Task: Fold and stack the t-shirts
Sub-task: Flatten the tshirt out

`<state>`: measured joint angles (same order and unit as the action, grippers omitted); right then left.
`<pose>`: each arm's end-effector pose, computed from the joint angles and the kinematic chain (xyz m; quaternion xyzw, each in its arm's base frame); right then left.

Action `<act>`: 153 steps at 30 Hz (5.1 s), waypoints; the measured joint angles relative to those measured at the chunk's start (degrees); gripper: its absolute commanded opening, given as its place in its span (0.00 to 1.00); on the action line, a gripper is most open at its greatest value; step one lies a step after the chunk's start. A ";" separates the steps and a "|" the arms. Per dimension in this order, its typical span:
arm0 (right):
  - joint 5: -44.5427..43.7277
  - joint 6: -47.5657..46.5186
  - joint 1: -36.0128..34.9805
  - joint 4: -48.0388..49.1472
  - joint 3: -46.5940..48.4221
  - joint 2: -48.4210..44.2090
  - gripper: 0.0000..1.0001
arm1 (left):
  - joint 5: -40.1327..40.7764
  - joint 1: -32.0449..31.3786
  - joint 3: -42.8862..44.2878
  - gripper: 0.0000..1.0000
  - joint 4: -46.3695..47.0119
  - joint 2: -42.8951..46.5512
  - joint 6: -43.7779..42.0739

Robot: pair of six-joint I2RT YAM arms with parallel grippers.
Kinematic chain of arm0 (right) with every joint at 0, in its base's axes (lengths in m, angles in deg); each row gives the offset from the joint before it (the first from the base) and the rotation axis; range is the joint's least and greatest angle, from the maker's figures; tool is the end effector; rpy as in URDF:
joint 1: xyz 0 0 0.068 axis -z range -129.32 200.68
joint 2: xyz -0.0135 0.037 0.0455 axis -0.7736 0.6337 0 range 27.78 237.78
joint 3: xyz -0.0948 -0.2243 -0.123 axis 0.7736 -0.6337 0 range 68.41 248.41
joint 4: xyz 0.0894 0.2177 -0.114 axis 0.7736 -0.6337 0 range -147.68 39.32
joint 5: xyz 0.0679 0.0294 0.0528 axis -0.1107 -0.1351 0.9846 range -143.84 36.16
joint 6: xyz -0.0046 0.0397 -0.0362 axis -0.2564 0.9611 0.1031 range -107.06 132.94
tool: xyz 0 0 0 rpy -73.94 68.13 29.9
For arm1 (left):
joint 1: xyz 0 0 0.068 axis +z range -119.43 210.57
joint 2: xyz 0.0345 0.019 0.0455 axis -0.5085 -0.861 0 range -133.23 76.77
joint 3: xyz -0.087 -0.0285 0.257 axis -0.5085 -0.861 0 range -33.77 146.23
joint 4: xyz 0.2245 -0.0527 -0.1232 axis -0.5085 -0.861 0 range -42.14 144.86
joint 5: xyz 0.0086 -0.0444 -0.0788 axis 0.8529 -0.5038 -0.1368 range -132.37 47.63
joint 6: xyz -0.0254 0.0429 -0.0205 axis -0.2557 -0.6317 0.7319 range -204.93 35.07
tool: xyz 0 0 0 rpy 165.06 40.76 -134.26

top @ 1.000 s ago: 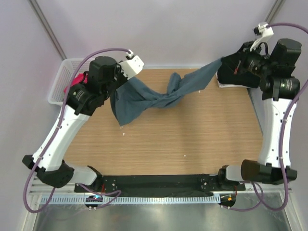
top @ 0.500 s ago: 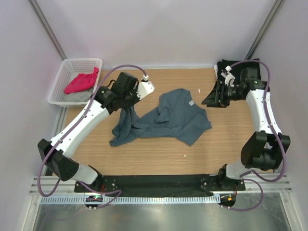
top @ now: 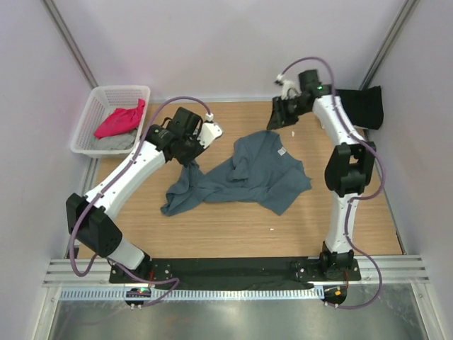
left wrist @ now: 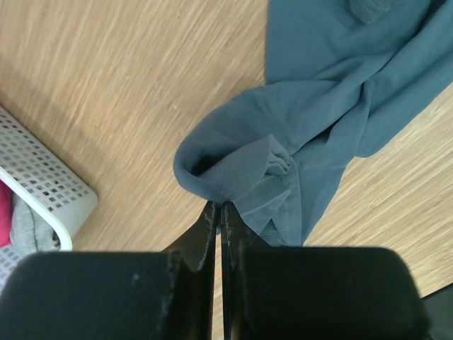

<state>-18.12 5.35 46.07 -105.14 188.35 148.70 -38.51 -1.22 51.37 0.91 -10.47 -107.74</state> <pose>0.4570 0.0576 0.3110 -0.1872 0.8940 0.2854 0.2903 0.2695 -0.1641 0.3374 0.4296 0.8540 0.0093 0.2934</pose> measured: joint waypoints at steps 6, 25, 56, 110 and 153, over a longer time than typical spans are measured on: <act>1.73 -4.48 -8.39 -4.83 -8.72 5.01 0.40 | 0.52 1.33 0.68 0.00 -0.61 -2.36 0.37; -4.35 -12.00 -12.57 -4.61 12.22 18.05 0.42 | 2.56 6.10 1.95 0.00 -1.14 -6.80 1.68; -18.51 -16.04 -16.90 1.33 8.83 20.85 0.15 | 0.70 6.80 4.22 0.00 -0.61 -7.63 4.39; -26.67 -19.30 -21.07 -1.14 9.09 21.62 0.04 | -4.24 7.17 7.41 0.00 0.57 -10.25 7.48; -28.61 -22.34 -19.69 -4.35 -15.02 -11.78 0.40 | -6.80 7.82 7.43 0.00 4.04 -11.50 7.48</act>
<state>-46.73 -16.99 26.38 -109.49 173.33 136.92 -45.31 6.60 58.80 4.95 -21.97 -100.26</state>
